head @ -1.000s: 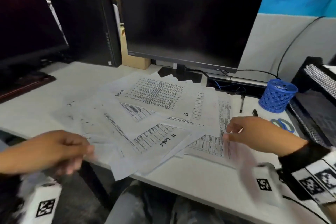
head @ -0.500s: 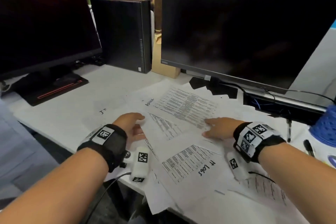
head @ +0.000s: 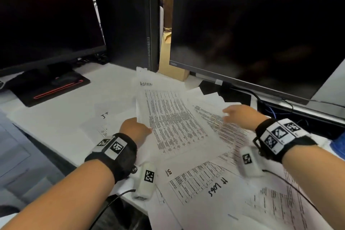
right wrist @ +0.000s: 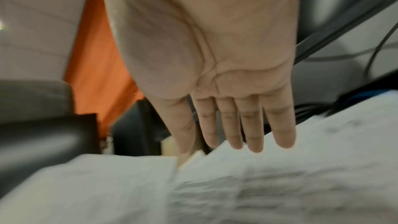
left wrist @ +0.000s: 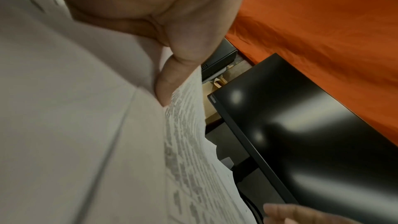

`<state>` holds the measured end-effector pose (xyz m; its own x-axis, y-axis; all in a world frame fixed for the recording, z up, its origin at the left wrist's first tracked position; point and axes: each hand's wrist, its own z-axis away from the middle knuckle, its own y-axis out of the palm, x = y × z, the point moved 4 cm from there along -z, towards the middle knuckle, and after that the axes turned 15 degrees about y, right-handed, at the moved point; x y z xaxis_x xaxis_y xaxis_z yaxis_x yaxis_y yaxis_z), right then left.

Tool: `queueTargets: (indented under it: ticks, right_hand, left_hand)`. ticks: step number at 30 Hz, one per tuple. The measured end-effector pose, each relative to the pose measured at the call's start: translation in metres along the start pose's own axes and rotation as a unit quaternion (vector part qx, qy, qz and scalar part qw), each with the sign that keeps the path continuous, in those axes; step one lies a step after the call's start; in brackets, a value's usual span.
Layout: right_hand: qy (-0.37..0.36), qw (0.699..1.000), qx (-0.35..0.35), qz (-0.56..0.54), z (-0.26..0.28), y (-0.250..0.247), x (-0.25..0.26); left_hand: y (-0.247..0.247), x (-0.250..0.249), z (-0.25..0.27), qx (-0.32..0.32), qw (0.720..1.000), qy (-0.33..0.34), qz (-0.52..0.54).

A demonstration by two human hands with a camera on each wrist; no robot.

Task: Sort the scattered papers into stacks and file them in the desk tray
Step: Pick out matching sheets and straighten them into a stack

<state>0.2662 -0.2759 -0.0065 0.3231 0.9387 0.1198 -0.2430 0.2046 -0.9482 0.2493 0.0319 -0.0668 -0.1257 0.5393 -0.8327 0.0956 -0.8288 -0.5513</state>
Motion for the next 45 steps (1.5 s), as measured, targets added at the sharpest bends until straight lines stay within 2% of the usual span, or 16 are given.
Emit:
queueTargets:
  ticks: [3,8,12,20,23,25,27,29,30,32,36,38,40,42,44,45]
  right_hand:
    - [0.065,0.998,0.018,-0.007,-0.029,0.005,-0.029]
    - [0.074,0.995,0.059,-0.013,-0.037,0.018,-0.024]
    - [0.104,0.993,0.032,0.039,-0.040,0.022,-0.014]
    - [0.065,0.991,0.056,0.100,-0.028,0.024,-0.009]
    - [0.031,0.997,0.044,0.048,-0.030,0.017,-0.018]
    - [0.042,0.997,0.043,-0.043,-0.033,0.011,-0.031]
    - [0.060,0.961,0.115,-0.244,-0.027,0.010,-0.038]
    - [0.060,0.865,0.205,-0.453,-0.015,0.015,-0.034]
    - [0.048,0.828,0.233,-0.507,-0.006,0.017,-0.028]
    - [0.018,0.785,0.264,-0.560,0.011,0.023,-0.012]
    - [0.048,0.733,0.177,-0.655,0.034,0.027,0.005]
    - [0.039,0.750,0.135,-0.646,0.041,0.028,0.005]
    - [0.007,0.829,0.112,-0.548,0.048,0.028,0.005]
    - [0.015,0.904,0.084,-0.418,0.039,0.031,-0.009]
    - [0.070,0.956,0.056,-0.280,0.025,0.034,-0.033]
    - [0.097,0.967,0.047,-0.230,0.017,0.036,-0.047]
  left_hand:
    - [-0.008,0.005,0.000,0.001,1.000,0.008,0.009]
    - [-0.009,0.010,0.001,0.019,0.998,-0.010,0.052]
    - [-0.008,0.012,0.001,0.019,0.997,-0.006,0.078]
    - [-0.008,0.010,0.006,-0.005,0.997,-0.013,0.079]
    - [-0.008,0.008,0.009,0.004,0.994,-0.005,0.110]
    - [-0.011,0.007,0.011,-0.012,0.989,-0.004,0.151]
    - [-0.014,0.002,0.017,-0.030,0.977,0.001,0.211]
    - [-0.014,-0.008,0.024,-0.021,0.962,0.008,0.271]
    - [-0.013,-0.013,0.026,-0.008,0.958,0.015,0.286]
    - [-0.009,-0.022,0.027,0.013,0.955,0.033,0.293]
    - [-0.002,-0.034,0.022,-0.030,0.970,0.039,0.237]
    - [0.003,-0.040,0.024,-0.033,0.967,0.055,0.247]
    - [0.011,-0.045,0.028,0.024,0.969,0.080,0.234]
    - [0.016,-0.051,0.029,0.125,0.983,0.111,0.081]
    - [0.013,-0.048,0.025,0.204,0.963,0.115,-0.133]
    - [0.010,-0.045,0.021,0.223,0.943,0.107,-0.224]
